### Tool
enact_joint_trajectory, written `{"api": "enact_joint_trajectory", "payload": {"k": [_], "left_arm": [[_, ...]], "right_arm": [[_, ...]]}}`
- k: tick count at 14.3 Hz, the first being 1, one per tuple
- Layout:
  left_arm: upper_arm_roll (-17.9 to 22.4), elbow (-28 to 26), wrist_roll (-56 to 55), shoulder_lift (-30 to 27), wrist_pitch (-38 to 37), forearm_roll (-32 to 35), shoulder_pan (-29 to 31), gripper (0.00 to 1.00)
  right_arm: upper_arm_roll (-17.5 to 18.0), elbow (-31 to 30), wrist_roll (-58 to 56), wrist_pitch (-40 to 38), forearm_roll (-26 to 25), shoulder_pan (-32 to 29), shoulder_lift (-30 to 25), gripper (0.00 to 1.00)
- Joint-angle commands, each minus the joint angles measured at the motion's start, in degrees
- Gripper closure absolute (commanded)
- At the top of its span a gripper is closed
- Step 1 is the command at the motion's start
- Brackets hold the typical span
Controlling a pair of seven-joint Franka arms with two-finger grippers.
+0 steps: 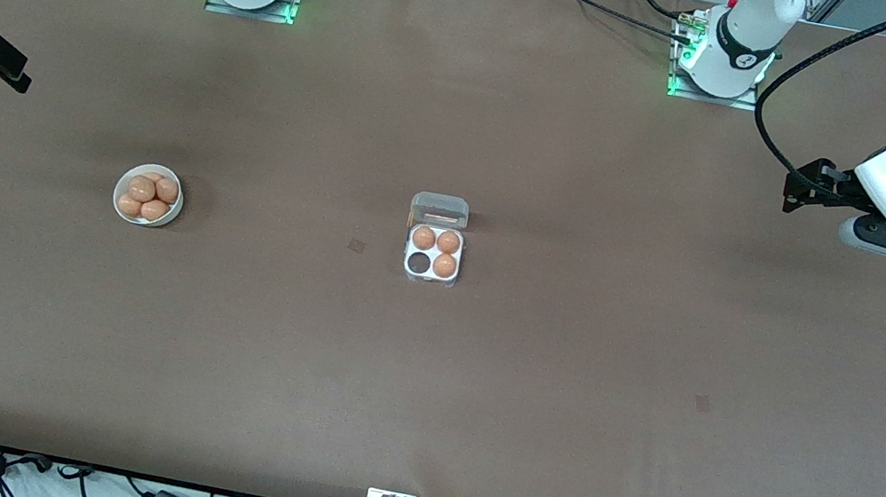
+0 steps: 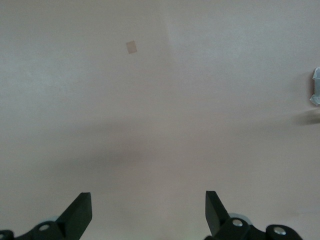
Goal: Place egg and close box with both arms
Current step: 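Lower the right gripper over the white bowl of brown eggs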
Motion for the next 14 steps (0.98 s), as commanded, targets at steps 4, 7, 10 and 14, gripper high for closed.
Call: {"api": "enact_joint_trajectory", "payload": {"k": [4, 7, 10, 14], "left_arm": [[-0.05, 1.88, 0.26, 0.87, -0.54, 0.21, -0.07, 0.00], [-0.05, 1.88, 0.17, 0.87, -0.54, 0.21, -0.07, 0.00], [-0.05, 1.88, 0.17, 0.88, -0.54, 0.21, -0.07, 0.00], [-0.05, 1.88, 0.17, 0.88, -0.62, 0.21, -0.07, 0.00]], "right_arm": [[0.17, 0.30, 0.96, -0.56, 0.08, 0.23, -0.17, 0.00], [0.17, 0.30, 0.96, 0.67, 0.08, 0.57, 1.75, 0.00], [0.17, 0.13, 0.96, 3.22, 0.17, 1.10, 6.58, 0.00], [0.09, 0.13, 1.05, 4.19, 0.43, 0.67, 14.14, 0.00]]}}
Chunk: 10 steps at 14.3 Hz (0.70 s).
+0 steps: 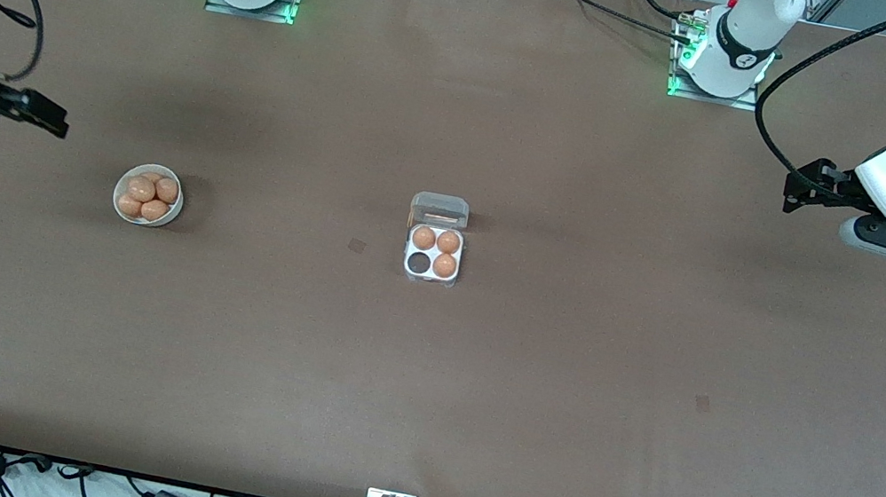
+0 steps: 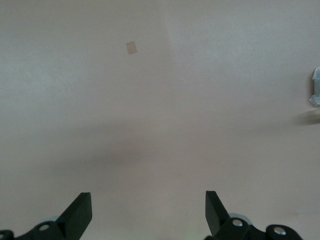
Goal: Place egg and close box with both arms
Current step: 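Lower the right gripper over the white bowl of brown eggs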
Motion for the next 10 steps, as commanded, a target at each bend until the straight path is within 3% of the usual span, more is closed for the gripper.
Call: {"api": "enact_joint_trajectory", "payload": {"k": [1, 3, 10], "left_arm": [[-0.05, 1.76, 0.17, 0.83, -0.63, 0.13, -0.08, 0.00], [-0.05, 1.76, 0.17, 0.83, -0.63, 0.12, -0.08, 0.00], [-0.05, 1.76, 0.08, 0.83, -0.63, 0.12, -0.08, 0.00]], "right_arm": [[-0.13, 0.41, 0.82, 0.93, 0.95, -0.54, 5.01, 0.00], [-0.21, 0.24, 0.73, 1.28, 3.67, -0.72, 8.18, 0.00], [-0.13, -2.56, -5.40, 7.60, 3.06, 0.42, 14.87, 0.00]]}}
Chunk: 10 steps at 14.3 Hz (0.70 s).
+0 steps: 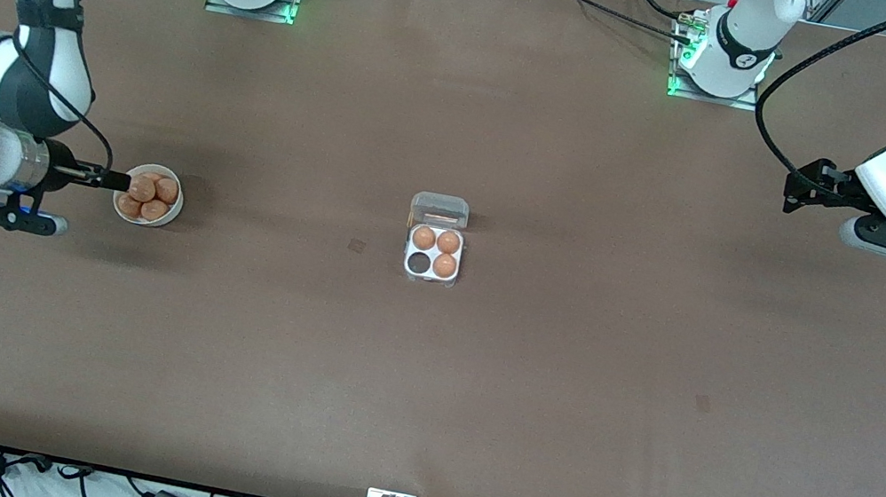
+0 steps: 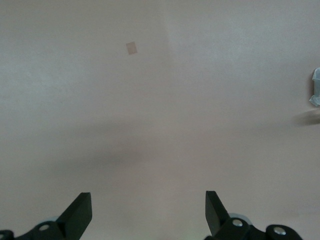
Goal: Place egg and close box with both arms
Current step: 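Lower the right gripper over the white bowl of brown eggs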
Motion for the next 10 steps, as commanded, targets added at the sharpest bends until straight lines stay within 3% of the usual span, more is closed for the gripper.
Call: {"api": "enact_joint_trajectory", "payload": {"k": [1, 10], "left_arm": [[-0.05, 1.66, 0.08, 0.79, -0.63, 0.12, -0.07, 0.00], [-0.05, 1.66, 0.08, 0.88, -0.54, 0.21, -0.16, 0.00]], "right_arm": [[0.08, -3.69, -6.73, 4.31, 0.61, 0.53, -0.12, 0.00], [0.08, -13.01, -19.05, 14.52, 0.61, 1.94, -0.82, 0.00]]}}
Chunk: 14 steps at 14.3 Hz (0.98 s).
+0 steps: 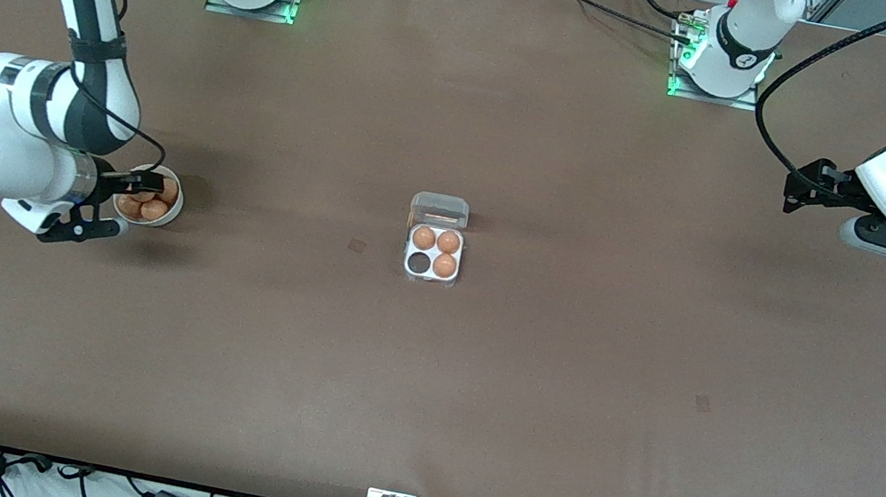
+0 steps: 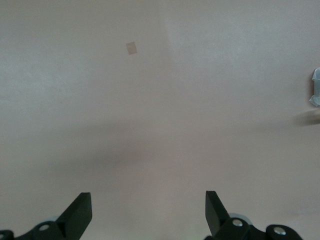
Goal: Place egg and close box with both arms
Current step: 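Lower the right gripper over the white bowl of brown eggs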
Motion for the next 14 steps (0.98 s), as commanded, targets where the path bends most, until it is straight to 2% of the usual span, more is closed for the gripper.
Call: {"api": "enact_joint_trajectory", "payload": {"k": [1, 2, 6, 7, 11, 14], "left_arm": [[-0.05, 1.65, 0.08, 0.87, -0.54, 0.21, -0.08, 0.00], [-0.05, 1.65, 0.08, 0.79, -0.54, 0.13, -0.07, 0.00], [-0.05, 1.65, 0.08, 0.79, -0.62, 0.12, -0.07, 0.00], [-0.05, 1.65, 0.08, 0.79, -0.63, 0.12, -0.07, 0.00], [-0.05, 1.65, 0.08, 0.79, -0.63, 0.12, -0.07, 0.00], [-0.05, 1.65, 0.08, 0.79, -0.63, 0.12, -0.07, 0.00]], "right_arm": [[-0.15, -4.53, -3.46, 3.68, 0.61, 0.08, -2.00, 0.00], [-0.15, -4.53, -3.55, 3.69, 0.61, 0.08, -2.00, 0.00], [-0.41, -4.53, -4.95, 3.34, 0.43, 0.08, -2.00, 0.26], [-0.50, -4.53, -5.83, 3.25, 0.43, -0.10, -2.00, 0.30], [-0.68, -4.44, -9.35, 2.98, -0.18, -0.36, -2.00, 0.31], [-0.68, -4.44, -10.76, 2.98, -2.63, -0.36, -2.00, 0.31]]}}
